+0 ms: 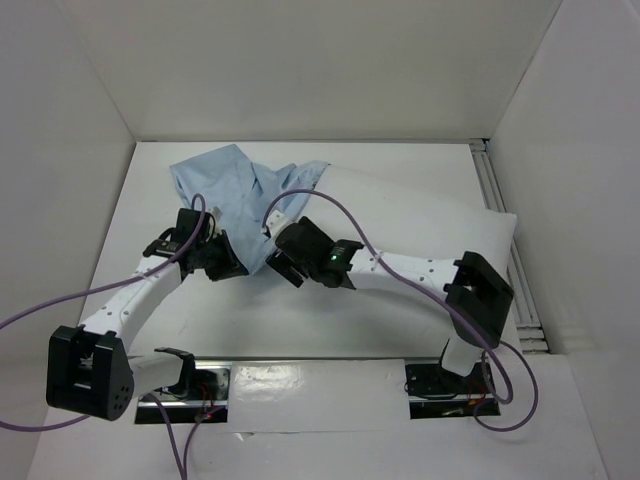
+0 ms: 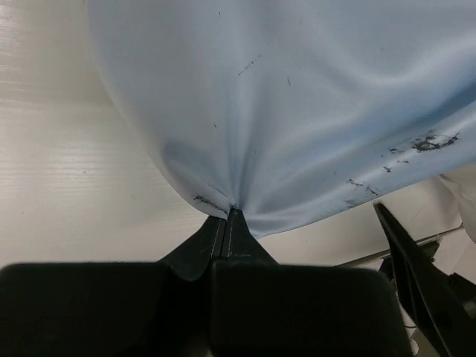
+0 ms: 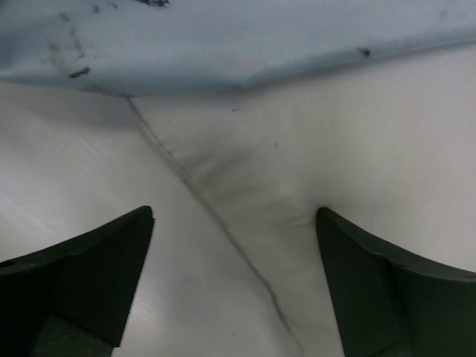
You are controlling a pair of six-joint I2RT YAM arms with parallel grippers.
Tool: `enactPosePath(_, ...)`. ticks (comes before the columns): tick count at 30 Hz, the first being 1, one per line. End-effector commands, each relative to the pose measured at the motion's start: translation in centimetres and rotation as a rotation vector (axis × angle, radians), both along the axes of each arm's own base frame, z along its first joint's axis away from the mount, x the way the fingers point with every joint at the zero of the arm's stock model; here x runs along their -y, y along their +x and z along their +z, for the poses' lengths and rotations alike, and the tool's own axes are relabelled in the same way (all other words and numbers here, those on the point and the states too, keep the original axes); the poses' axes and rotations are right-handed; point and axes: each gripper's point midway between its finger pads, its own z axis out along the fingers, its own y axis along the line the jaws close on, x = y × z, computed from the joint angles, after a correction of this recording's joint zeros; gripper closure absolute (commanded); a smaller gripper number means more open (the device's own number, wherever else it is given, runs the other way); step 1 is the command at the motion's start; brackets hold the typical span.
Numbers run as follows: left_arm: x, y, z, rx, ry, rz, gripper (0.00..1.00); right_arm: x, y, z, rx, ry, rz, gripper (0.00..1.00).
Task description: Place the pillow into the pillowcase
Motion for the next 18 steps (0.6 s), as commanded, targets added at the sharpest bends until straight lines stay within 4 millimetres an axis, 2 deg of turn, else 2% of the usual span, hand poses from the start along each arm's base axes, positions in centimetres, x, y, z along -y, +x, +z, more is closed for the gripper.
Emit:
enactPosePath(1,0.4,0.3,1.7,0.034,-0.021,-0.021,1.0,-0.6,3.8,0.1,0.135,0.004,-0.111,0.11)
enactPosePath(2,0.4,0.3,2.2,0.043,-0.022,-0.021,1.0,-0.4,4.7,0.0,0.142,-0.005,-0.135,0.25)
enactPosePath(3,0.4,0.6,2.6,0.059,-0.019,-0.028,1.0,-0.9,5.9,1.2,0.164,0.013,-0.159,0.42)
enactPosePath(4,0.4,0.6,2.8,0.058,-0.019,-0.028,1.0,-0.4,6.9,0.4,0.152,-0.011,-0.198,0.9)
enactPosePath(5,0.6,0.7,3.2,0.068,-0.027,-0.043,1.0,-0.3,7.7,0.9,0.156,-0.001,-0.227,1.0)
enactPosePath(6,0.6,1.0,4.0,0.08,-0.029,-0.043,1.0,-0.3,8.4,1.5,0.155,0.015,-0.25,1.0)
enactPosePath(7,1.0,0.8,4.5,0.077,-0.051,-0.059,1.0,-0.1,9.9,3.5,0.174,0.06,-0.288,1.0)
enactPosePath(9,1.4,1.1,5.2,0.081,-0.064,-0.079,1.0,0.6,11.3,5.2,0.171,0.125,-0.356,1.0)
enactPosePath(10,1.8,1.5,6.4,0.111,-0.063,-0.1,1.0,0.3,12.2,7.7,0.176,0.194,-0.364,1.0)
enactPosePath(11,2.0,1.8,6.8,0.114,-0.074,-0.107,1.0,1.5,13.2,8.3,0.164,0.212,-0.4,1.0)
enactPosePath(12,2.5,1.6,7.3,0.124,-0.077,-0.133,1.0,1.5,13.8,9.1,0.165,0.245,-0.411,1.0)
enactPosePath(13,3.0,2.2,7.9,0.132,-0.079,-0.146,1.0,1.5,14.1,11.2,0.176,0.293,-0.418,1.0)
enactPosePath(14,3.1,2.2,8.1,0.124,-0.08,-0.159,1.0,2.0,14.4,11.8,0.18,0.297,-0.428,1.0)
enactPosePath(15,3.5,2.5,8.6,0.133,-0.075,-0.182,1.0,1.6,14.5,13.4,0.187,0.334,-0.424,1.0)
enactPosePath(17,3.6,2.5,9.0,0.132,-0.053,-0.195,1.0,1.6,14.7,14.4,0.182,0.349,-0.416,1.0)
enactPosePath(18,3.9,2.5,8.7,0.125,-0.036,-0.211,1.0,1.5,14.6,15.6,0.191,0.374,-0.406,1.0)
